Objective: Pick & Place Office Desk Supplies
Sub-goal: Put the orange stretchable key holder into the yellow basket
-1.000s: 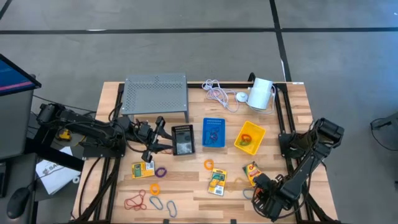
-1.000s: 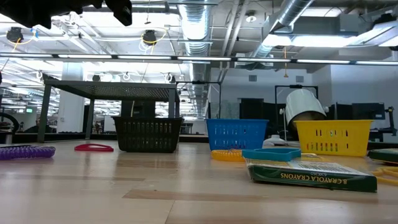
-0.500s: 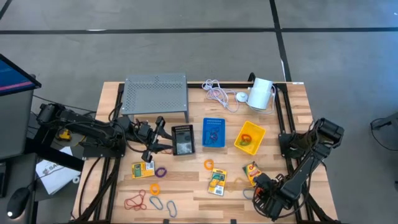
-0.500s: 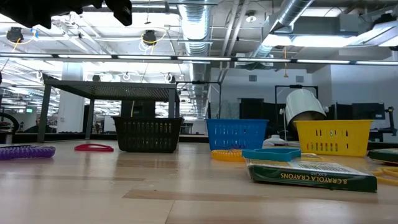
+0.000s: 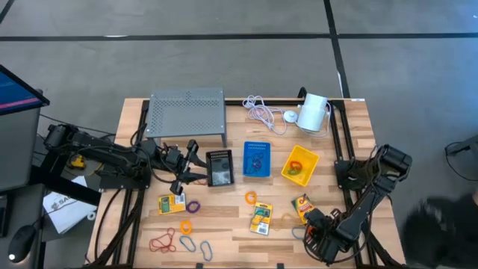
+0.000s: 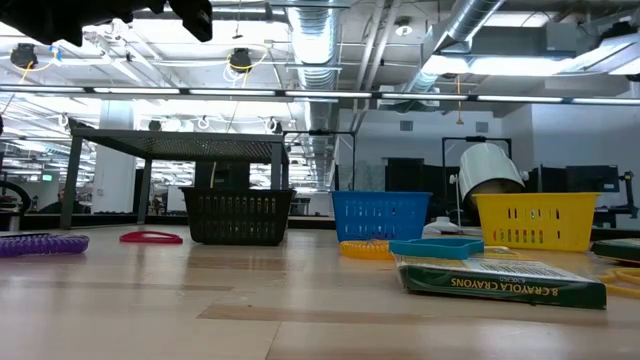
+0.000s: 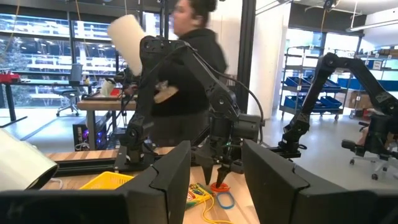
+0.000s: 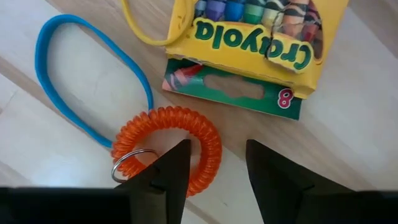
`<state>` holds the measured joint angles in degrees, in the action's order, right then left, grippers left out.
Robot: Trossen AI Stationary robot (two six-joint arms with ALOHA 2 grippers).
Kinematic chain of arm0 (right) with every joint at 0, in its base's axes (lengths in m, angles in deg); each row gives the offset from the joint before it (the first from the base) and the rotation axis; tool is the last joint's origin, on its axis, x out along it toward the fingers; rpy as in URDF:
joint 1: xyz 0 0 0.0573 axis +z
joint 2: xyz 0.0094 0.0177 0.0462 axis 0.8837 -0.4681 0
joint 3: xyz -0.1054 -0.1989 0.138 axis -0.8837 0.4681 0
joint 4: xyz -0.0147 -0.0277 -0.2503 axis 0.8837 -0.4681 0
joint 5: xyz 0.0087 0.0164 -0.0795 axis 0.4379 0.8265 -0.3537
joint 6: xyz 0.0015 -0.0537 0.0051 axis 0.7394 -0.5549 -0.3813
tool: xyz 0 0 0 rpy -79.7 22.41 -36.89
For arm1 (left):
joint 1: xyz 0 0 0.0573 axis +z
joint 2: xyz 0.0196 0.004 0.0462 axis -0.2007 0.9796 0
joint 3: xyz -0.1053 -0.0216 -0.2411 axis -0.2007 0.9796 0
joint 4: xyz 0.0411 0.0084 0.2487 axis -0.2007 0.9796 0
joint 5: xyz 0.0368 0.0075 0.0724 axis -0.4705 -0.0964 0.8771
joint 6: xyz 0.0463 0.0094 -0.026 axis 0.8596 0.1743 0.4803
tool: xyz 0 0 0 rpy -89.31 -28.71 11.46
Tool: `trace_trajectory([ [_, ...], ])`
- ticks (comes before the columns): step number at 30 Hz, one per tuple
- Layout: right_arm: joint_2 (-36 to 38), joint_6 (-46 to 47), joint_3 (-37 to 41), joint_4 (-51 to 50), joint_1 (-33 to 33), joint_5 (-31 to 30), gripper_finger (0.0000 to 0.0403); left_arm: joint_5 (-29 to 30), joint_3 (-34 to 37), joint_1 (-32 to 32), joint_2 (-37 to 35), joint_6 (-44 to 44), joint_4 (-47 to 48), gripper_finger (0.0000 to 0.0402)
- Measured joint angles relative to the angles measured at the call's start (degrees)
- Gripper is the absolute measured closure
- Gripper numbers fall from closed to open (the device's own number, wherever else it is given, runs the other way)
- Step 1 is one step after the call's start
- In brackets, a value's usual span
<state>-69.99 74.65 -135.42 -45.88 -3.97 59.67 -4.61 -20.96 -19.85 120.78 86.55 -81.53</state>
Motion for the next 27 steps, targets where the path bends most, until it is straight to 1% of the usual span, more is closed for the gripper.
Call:
trace_trajectory([
  [4,-1.25,0.46,-0.16,0.26,0.39,-0.04,0.0266,0.0,0.0,0.0,0.0,0.0,-0.12,0.0262],
  [6,-1.12,0.54,-0.12,0.5,0.36,0.18,0.0279,-0.01,0.0,0.0,-0.01,0.0,-0.13,0.0262],
  [9,-0.26,0.57,-0.02,0.97,0.34,0.29,0.0317,0.0,0.0,0.0,0.0,0.0,-0.17,0.0262],
  [12,0.38,0.28,0.11,0.96,0.47,0.41,0.0374,0.0,0.0,0.0,0.0,0.0,-0.2,0.0262],
  [13,0.56,0.07,0.13,1.01,0.65,0.4,0.0385,-0.01,0.0,0.0,0.0,0.0,-0.2,0.0262],
  [14,0.75,-0.23,0.17,1.1,0.73,0.39,0.039,0.0,0.0,0.0,0.0,-0.02,-0.19,0.0262],
  [17,1.79,0.41,0.21,0.48,1.26,0.75,0.0386,0.0,0.0,0.0,0.0,-0.02,-0.2,0.0262],
  [21,4.57,1.1,0.21,-1.57,2.54,0.04,0.0397,-0.02,0.0,0.0,0.0,0.0,-0.2,0.0262],
  [27,10.62,3.64,0.19,-5.1,4.61,-7.36,0.0399,0.0,0.0,0.0,0.0,-0.02,-0.2,0.0262],
])
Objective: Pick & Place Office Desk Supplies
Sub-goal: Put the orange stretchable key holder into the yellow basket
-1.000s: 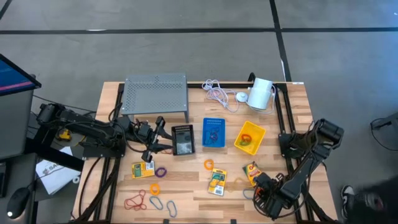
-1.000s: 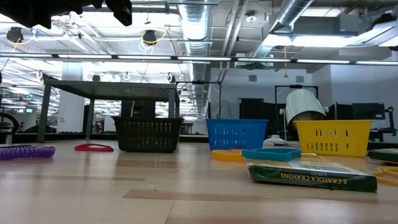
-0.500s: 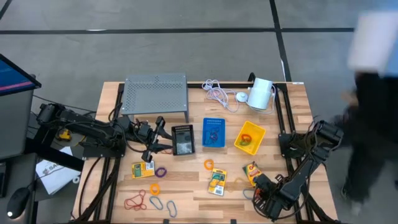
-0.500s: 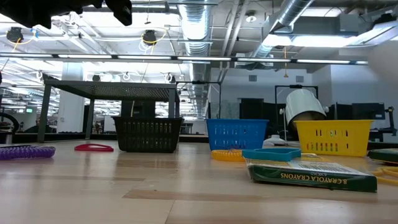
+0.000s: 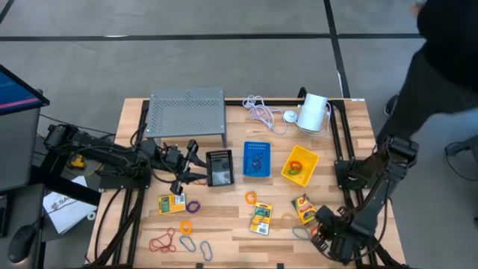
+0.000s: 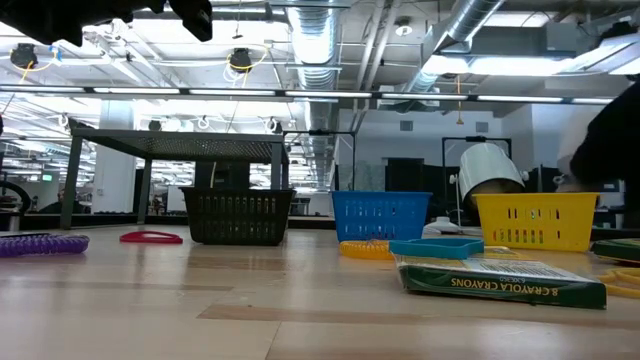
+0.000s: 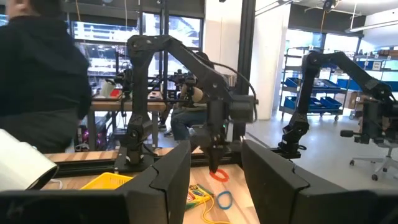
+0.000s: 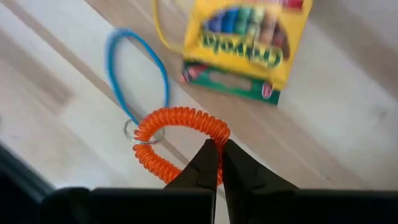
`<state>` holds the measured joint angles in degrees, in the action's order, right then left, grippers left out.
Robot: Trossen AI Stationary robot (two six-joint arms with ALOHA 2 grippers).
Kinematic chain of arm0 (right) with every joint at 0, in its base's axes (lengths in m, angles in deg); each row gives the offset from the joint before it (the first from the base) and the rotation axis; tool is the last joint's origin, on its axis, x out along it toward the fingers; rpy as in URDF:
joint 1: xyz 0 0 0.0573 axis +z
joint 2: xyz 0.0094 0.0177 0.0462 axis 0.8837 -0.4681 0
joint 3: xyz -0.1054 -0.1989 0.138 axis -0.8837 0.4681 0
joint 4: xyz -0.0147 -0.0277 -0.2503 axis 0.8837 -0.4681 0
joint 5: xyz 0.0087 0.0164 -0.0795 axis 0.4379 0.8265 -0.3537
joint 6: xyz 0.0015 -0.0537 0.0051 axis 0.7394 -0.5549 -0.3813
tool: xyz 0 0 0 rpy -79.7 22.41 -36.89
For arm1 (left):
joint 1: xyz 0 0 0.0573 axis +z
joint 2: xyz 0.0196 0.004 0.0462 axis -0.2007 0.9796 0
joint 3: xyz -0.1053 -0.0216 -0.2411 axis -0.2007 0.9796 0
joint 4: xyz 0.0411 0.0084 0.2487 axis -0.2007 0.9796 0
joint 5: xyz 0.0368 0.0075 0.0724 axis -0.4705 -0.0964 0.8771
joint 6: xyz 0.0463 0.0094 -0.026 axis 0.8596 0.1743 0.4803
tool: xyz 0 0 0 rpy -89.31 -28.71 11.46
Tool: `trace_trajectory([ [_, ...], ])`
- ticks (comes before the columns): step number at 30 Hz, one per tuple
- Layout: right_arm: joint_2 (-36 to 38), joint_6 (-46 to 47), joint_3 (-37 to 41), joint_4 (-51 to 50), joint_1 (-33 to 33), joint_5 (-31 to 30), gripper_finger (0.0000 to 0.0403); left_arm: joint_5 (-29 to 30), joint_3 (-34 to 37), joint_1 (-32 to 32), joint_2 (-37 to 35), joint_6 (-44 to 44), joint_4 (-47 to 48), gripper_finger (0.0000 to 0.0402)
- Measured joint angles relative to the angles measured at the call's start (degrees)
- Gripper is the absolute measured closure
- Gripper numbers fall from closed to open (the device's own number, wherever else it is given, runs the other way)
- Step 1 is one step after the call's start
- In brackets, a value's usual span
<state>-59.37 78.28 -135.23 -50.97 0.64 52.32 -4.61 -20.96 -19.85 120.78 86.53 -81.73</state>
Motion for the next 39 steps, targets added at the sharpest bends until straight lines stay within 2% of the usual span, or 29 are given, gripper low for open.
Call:
trace_trajectory([
  [5,5.38,0.14,-0.05,-4.18,1.02,-7.49,0.0401,-0.02,0.0,0.0,0.0,0.0,0.0,0.0262],
  [14,15.88,-3.64,-0.05,-13.51,1.01,-26.38,0.0402,0.0,0.0,0.0,-0.01,0.02,-0.24,0.0262],
  [17,19.77,-4.61,-0.07,-17.84,1.02,-29.99,0.0402,0.0,0.0,0.0,-0.02,0.02,-0.24,0.0262],
  [23,27.63,-5.21,-0.07,-26.87,0.34,-31.54,0.0403,0.0,0.0,0.0,-0.01,0.02,-0.24,0.0262],
  [27,32.21,-9.04,-0.07,-28.47,-1.68,-32.84,0.0403,0.0,0.0,0.0,0.0,0.02,-0.28,0.0262],
  [30,34.49,-14.8,-0.07,-26.53,-4.2,-35.97,0.0403,0.0,0.0,0.0,-0.02,0.02,-0.35,0.0262],
  [39,36.19,-37.52,-0.09,-16.49,-16.72,-33.98,0.0403,0.01,0.0,0.0,0.0,1.49,-0.47,0.0262],
])
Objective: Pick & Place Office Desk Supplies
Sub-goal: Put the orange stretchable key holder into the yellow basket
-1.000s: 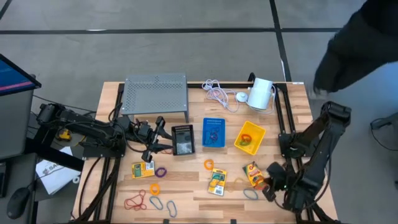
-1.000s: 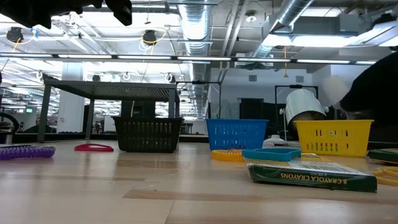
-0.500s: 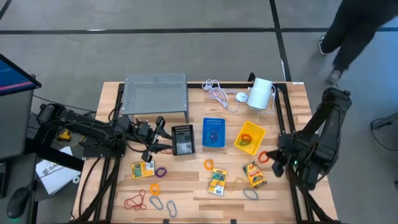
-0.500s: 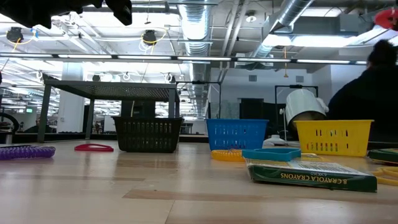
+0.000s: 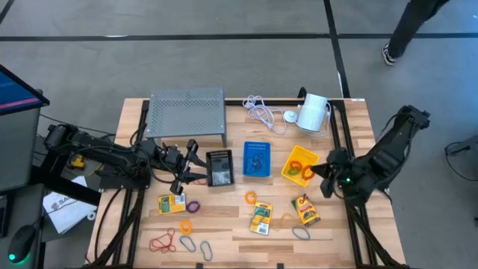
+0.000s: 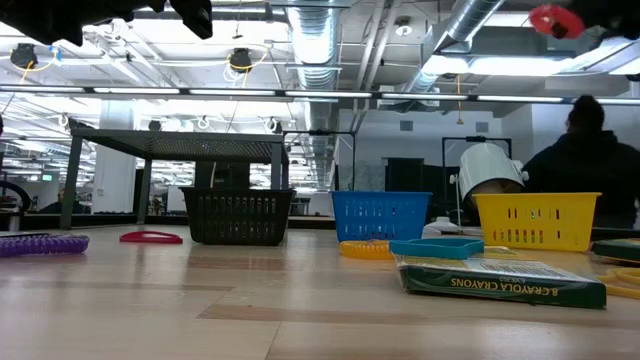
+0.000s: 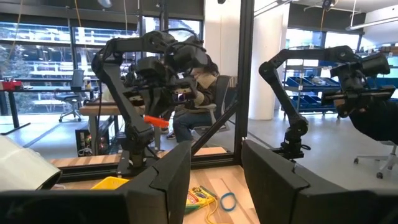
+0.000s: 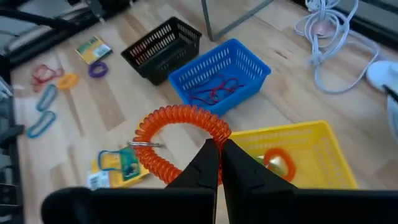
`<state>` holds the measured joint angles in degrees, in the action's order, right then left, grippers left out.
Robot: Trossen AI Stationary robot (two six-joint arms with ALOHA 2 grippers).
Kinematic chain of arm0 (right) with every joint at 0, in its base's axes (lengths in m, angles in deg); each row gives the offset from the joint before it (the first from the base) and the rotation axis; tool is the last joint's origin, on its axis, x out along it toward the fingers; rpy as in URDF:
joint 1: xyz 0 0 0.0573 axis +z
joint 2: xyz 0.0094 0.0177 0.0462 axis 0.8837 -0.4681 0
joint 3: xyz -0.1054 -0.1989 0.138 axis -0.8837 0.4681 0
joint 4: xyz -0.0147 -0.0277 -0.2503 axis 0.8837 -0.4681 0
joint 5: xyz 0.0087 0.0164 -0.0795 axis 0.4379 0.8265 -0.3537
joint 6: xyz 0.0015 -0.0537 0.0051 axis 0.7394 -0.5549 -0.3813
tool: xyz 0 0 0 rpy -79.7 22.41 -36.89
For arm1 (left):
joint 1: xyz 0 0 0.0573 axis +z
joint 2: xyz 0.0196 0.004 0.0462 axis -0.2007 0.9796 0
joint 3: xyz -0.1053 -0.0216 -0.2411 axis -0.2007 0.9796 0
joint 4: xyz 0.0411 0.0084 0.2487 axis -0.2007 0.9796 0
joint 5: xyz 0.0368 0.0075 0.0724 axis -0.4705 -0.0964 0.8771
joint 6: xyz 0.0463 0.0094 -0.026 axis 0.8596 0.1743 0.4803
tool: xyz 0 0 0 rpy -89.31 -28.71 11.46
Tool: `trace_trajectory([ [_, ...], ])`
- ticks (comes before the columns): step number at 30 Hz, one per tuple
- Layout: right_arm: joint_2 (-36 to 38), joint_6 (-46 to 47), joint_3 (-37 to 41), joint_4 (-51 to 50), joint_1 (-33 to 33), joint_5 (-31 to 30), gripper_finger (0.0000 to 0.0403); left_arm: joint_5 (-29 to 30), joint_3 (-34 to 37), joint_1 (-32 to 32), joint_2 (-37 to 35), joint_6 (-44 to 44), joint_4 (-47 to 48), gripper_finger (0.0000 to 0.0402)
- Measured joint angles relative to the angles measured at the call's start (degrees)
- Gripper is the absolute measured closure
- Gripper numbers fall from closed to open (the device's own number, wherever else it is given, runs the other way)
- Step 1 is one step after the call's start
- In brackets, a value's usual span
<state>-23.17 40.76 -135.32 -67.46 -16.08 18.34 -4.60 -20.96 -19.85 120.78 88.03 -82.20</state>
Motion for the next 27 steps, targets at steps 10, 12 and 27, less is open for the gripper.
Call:
trace_trajectory([
  [10,-0.02,-15.17,0.0,4.64,-15.73,9.96,0.0403,-0.01,0.0,0.0,-0.02,0.01,0.03,0.0262],
  [12,-0.14,-17.93,0.0,5.05,-18.65,12.04,0.0403,0.01,0.0,0.0,0.0,0.0,0.03,0.0262],
  [27,3.39,-26.71,15.59,14.7,-37.53,27.85,0.0403,0.01,0.0,0.0,-0.02,-0.16,0.31,0.0262],
])
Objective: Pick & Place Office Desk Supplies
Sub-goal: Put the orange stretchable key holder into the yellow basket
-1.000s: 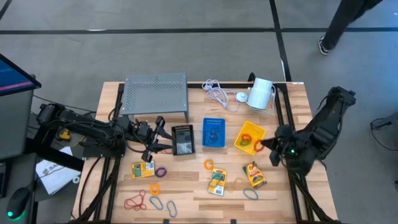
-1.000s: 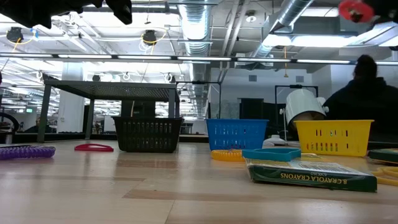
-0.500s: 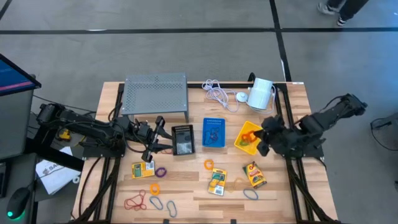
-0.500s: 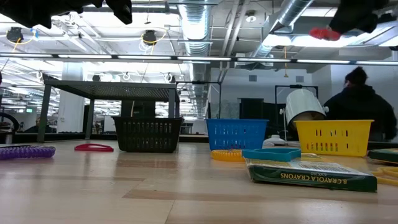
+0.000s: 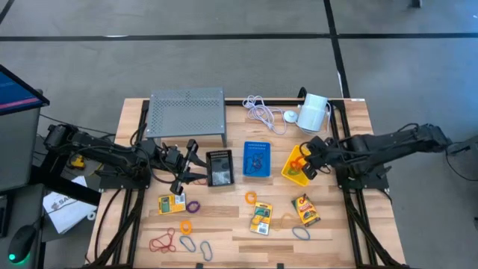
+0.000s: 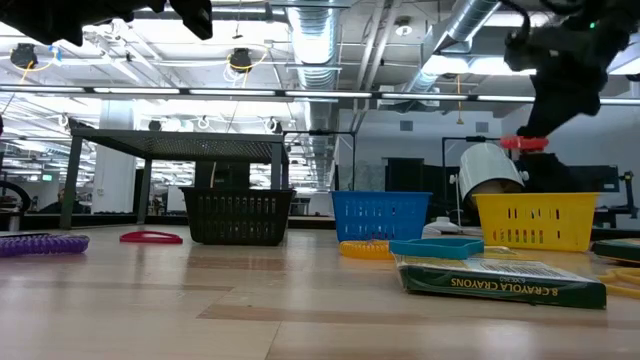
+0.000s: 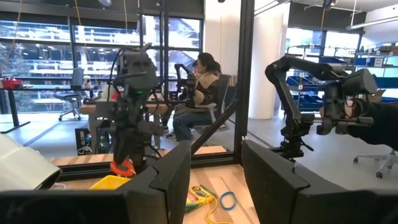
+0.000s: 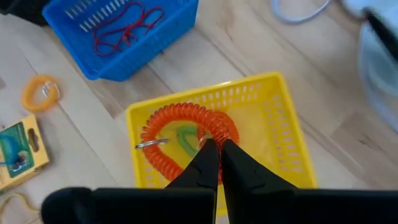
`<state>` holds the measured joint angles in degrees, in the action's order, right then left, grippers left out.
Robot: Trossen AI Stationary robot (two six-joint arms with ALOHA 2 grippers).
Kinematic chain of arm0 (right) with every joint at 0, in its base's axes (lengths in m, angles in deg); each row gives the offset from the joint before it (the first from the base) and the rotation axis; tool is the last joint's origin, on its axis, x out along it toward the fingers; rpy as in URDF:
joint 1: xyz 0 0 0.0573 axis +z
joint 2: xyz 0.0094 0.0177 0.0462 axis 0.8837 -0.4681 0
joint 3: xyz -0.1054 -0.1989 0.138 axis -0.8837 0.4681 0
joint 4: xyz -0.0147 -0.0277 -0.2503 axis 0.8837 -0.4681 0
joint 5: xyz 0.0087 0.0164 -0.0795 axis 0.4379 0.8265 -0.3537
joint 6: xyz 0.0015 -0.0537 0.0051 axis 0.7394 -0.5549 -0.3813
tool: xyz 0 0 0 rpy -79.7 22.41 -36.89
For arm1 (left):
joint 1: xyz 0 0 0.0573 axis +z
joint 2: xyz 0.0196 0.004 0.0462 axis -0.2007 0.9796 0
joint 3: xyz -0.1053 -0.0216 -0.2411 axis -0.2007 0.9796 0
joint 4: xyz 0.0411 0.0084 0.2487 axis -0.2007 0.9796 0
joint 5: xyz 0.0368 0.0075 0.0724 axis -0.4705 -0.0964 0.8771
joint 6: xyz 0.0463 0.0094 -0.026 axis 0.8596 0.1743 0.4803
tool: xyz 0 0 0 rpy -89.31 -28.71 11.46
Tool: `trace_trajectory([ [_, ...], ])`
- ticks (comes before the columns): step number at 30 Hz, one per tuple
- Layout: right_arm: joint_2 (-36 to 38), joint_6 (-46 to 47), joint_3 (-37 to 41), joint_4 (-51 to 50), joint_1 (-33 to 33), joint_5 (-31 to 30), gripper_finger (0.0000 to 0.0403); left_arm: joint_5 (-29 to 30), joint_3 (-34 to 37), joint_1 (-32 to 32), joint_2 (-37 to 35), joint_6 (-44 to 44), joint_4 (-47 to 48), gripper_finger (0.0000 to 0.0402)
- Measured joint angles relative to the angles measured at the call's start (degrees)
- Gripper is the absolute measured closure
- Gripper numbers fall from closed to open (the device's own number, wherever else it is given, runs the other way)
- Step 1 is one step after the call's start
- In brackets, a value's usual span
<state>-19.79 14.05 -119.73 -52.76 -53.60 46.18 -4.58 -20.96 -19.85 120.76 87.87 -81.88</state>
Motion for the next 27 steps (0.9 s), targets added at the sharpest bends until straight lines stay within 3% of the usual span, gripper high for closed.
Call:
trace_trajectory([
  [9,-0.5,-3.84,4.85,3.6,-6.78,6.37,0.0403,-0.02,0.0,0.0,0.02,0.0,0.22,0.0262],
  [27,-0.54,-6.54,5.19,4.3,-9.45,8.64,0.0403,0.0,0.0,0.0,0.0,0.14,1.51,0.0262],
])
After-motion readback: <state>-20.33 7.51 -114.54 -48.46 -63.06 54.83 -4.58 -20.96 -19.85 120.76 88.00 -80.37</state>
